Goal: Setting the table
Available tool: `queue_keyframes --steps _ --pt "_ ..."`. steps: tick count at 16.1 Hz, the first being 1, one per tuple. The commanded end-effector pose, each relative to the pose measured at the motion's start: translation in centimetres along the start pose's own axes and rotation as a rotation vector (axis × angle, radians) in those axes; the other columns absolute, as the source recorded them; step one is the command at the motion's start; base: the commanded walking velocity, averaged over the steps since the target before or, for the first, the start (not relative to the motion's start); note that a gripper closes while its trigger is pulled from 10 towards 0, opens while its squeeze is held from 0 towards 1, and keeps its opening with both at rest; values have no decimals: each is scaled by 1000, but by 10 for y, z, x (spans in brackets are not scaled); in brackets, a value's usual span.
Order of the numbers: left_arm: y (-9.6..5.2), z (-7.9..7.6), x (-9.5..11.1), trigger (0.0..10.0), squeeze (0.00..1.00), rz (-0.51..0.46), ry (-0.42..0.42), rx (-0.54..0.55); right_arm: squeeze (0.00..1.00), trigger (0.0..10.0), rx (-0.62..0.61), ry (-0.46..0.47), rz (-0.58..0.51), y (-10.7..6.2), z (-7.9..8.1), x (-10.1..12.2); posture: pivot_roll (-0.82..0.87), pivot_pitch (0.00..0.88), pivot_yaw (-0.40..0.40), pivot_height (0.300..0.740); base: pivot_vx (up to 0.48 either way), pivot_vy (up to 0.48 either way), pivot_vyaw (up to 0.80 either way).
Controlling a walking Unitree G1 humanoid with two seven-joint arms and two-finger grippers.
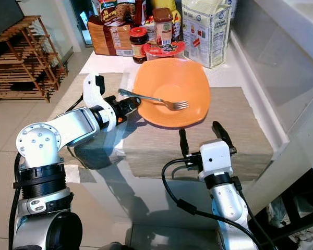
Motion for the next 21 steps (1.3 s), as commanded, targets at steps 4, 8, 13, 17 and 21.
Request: queue_keyframes --steps 4,8,13,17,21 --pt "-6 16 9 0 0 -20 11 109 0 10000 10 8 12 1 1 -1 -194 0 100 722 0 0 0" --pt "-7 15 13 0 0 -16 49 97 0 10000 12 7 15 2 0 -2 -194 0 102 722 0 0 0" --pt "-5 16 20 10000 1000 -19 167 139 0 10000 13 9 14 2 2 -3 -198 0 107 722 0 0 0" --pt "-2 19 17 10000 1000 14 149 162 0 10000 12 9 16 1 2 -3 -200 0 108 722 0 0 0" --pt "-2 16 22 10000 1000 0 175 150 0 10000 12 9 20 0 3 -4 -203 0 109 722 0 0 0"
Point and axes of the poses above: a point about 5 cm out from each wrist's last joint towards the gripper, its own y axis pointing out of the wrist towards the gripper, its own x axis along the axis of the wrist's last joint, z = x × y, the point moved 4 cm from there along y, pointing out of the wrist towards the gripper, and after that the axes turned 12 degrees about y, right-handed, at the moved point
